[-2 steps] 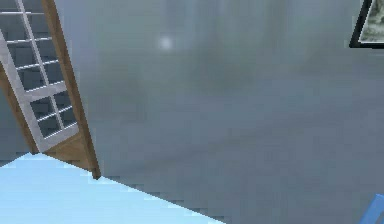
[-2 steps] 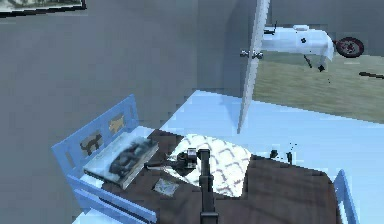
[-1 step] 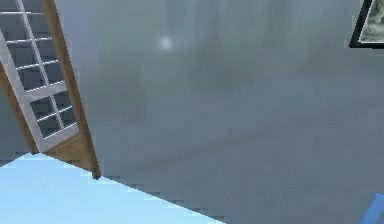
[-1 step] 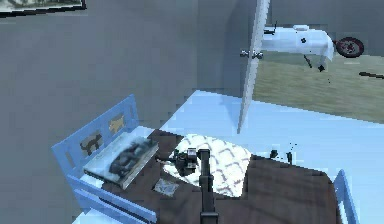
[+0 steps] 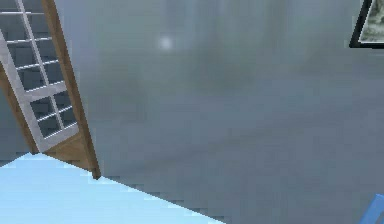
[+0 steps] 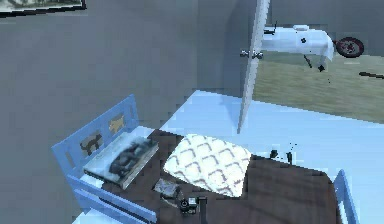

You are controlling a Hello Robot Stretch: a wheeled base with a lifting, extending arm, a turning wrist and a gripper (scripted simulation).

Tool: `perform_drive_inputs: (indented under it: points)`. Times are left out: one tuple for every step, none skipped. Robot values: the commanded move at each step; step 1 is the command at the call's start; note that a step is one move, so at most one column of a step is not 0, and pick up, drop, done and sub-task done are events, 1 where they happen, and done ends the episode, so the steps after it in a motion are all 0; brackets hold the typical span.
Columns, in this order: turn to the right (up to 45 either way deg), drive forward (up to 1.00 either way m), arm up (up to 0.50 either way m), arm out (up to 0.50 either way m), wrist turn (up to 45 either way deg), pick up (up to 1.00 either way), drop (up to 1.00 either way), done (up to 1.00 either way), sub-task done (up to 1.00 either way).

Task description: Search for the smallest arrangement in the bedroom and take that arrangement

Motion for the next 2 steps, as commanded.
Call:
perform_drive_inputs:
  points:
    - [0.0,0.0,0.0,0.0,0.0,1.0,0.0,0.0,0.0]
    - [0.0,0.0,0.1,0.0,0.0,0.0,0.0,0.0,0.0]
